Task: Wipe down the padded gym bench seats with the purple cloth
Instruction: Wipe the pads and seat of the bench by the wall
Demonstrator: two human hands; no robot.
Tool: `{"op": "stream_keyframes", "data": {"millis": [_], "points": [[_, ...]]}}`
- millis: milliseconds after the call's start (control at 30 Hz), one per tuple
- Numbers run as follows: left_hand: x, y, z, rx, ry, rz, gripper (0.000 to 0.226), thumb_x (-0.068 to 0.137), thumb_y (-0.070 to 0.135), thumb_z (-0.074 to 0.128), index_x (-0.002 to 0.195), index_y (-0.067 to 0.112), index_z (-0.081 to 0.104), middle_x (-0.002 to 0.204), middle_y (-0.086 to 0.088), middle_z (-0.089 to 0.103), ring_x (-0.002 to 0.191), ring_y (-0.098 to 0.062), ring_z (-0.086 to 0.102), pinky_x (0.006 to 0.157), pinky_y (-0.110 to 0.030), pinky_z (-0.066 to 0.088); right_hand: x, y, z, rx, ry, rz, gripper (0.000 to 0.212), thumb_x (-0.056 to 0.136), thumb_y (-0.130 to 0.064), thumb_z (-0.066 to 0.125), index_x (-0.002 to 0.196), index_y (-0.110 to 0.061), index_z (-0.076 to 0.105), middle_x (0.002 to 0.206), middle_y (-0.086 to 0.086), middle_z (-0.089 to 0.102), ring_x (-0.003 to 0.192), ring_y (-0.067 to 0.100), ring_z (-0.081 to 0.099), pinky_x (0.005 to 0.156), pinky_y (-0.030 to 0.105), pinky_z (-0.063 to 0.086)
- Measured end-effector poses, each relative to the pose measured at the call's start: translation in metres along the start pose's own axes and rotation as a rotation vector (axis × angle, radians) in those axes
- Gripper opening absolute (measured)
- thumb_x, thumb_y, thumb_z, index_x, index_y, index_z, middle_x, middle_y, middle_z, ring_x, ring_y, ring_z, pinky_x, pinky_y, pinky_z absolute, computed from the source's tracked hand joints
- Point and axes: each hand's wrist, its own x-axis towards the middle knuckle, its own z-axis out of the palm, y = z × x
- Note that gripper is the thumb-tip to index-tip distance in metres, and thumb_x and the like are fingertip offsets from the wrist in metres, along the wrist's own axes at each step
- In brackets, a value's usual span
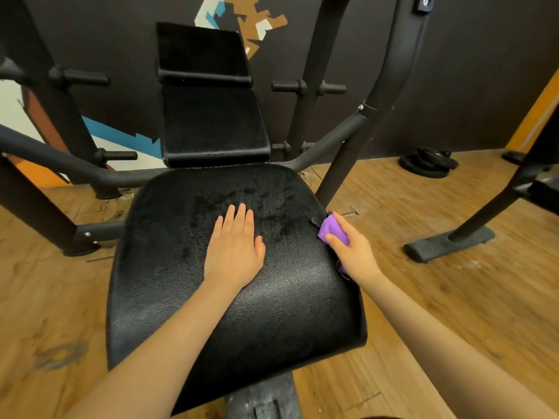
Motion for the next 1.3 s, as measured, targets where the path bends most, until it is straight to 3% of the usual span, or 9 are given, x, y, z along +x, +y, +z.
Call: {"op": "stream_keyframes", "data": {"millis": [133, 333, 500, 600, 733, 900, 1067, 1200, 1300], "points": [[0.000, -0.001, 0.001, -0.014, -0.007, 0.012, 0.060, 0.101, 0.037, 0.025, 0.152, 0.008, 0.014, 0.161, -0.010, 0.008, 0.148, -0.025, 0.003, 0.120, -0.039, 0.005, -0.019, 0.004, -0.007, -0.067, -0.018, -0.014, 0.054, 0.094, -0.016, 0.054, 0.144, -0.018, 0.034, 0.145, 0.000, 0.041, 0.126, 0.005, 0.035, 0.090, 0.006, 0.021], [-0.001, -0.003, -0.001, -0.027, -0.016, 0.027, 0.060, 0.101, 0.037, 0.024, 0.152, 0.007, 0.014, 0.160, -0.011, 0.009, 0.148, -0.027, 0.004, 0.120, -0.040, 0.006, -0.018, -0.002, -0.024, -0.206, -0.193, 0.097, 0.058, 0.095, -0.021, 0.054, 0.147, -0.015, 0.028, 0.145, 0.001, 0.040, 0.133, 0.017, 0.035, 0.096, 0.015, 0.023], [-0.004, -0.007, -0.005, -0.060, -0.052, 0.063, 0.060, 0.102, 0.036, 0.025, 0.152, 0.006, 0.012, 0.161, -0.012, 0.005, 0.148, -0.027, 0.002, 0.119, -0.041, 0.004, 0.012, -0.019, -0.018, -0.220, -0.211, 0.160, 0.048, 0.093, -0.021, 0.056, 0.137, -0.005, 0.044, 0.130, 0.001, 0.052, 0.116, 0.014, 0.046, 0.101, 0.026, 0.031], [-0.003, -0.016, -0.011, -0.086, -0.101, 0.125, 0.061, 0.102, 0.036, 0.026, 0.152, 0.007, 0.009, 0.161, -0.011, 0.002, 0.148, -0.027, -0.001, 0.119, -0.040, 0.002, 0.034, -0.039, -0.003, -0.280, -0.180, 0.162, 0.039, 0.094, -0.018, 0.054, 0.130, -0.004, 0.049, 0.111, -0.001, 0.051, 0.102, 0.012, 0.045, 0.086, 0.022, 0.032], [0.005, -0.055, -0.020, -0.023, -0.130, 0.253, 0.062, 0.102, 0.038, 0.029, 0.153, 0.008, 0.010, 0.161, -0.010, 0.004, 0.148, -0.024, 0.000, 0.120, -0.038, 0.003, 0.060, -0.065, 0.010, -0.347, -0.179, 0.165, 0.031, 0.095, -0.017, 0.054, 0.120, -0.001, 0.055, 0.101, 0.004, 0.055, 0.092, 0.018, 0.049, 0.075, 0.022, 0.032], [0.017, -0.110, -0.032, -0.006, -0.097, 0.157, 0.064, 0.101, 0.042, 0.024, 0.153, 0.009, 0.006, 0.161, -0.011, 0.000, 0.148, -0.026, -0.004, 0.121, -0.041, 0.002, 0.078, -0.078, 0.025, -0.336, -0.105, 0.160, 0.028, 0.095, -0.018, 0.052, 0.118, -0.004, 0.057, 0.105, 0.011, 0.060, 0.091, 0.019, 0.050, 0.076, 0.023, 0.032], [0.016, -0.107, -0.028, -0.043, -0.066, 0.161, 0.066, 0.100, 0.041, 0.024, 0.153, 0.007, 0.004, 0.161, -0.013, -0.002, 0.148, -0.027, -0.005, 0.120, -0.042, 0.000, 0.098, -0.090, 0.037, -0.276, -0.054, 0.150, 0.022, 0.093, -0.015, 0.056, 0.109, -0.002, 0.062, 0.093, 0.007, 0.058, 0.085, 0.016, 0.049, 0.059, 0.023, 0.031], [0.018, -0.109, -0.029, -0.054, -0.050, 0.160, 0.067, 0.100, 0.042, 0.024, 0.153, 0.007, 0.002, 0.160, -0.013, -0.004, 0.148, -0.027, -0.007, 0.120, -0.042, 0.000, 0.117, -0.098, 0.045, -0.196, -0.044, 0.131, 0.032, 0.091, -0.014, 0.060, 0.120, -0.003, 0.059, 0.102, 0.005, 0.058, 0.092, 0.015, 0.050, 0.074, 0.020, 0.035], [0.018, -0.109, -0.027, -0.059, -0.051, 0.165, 0.068, 0.099, 0.042, 0.024, 0.153, 0.007, 0.002, 0.161, -0.013, -0.004, 0.148, -0.027, -0.007, 0.120, -0.042, -0.001, 0.130, -0.101, 0.048, -0.151, -0.081, 0.127, 0.031, 0.090, -0.013, 0.061, 0.118, -0.001, 0.061, 0.105, 0.014, 0.062, 0.092, 0.015, 0.050, 0.072, 0.019, 0.037]]}}
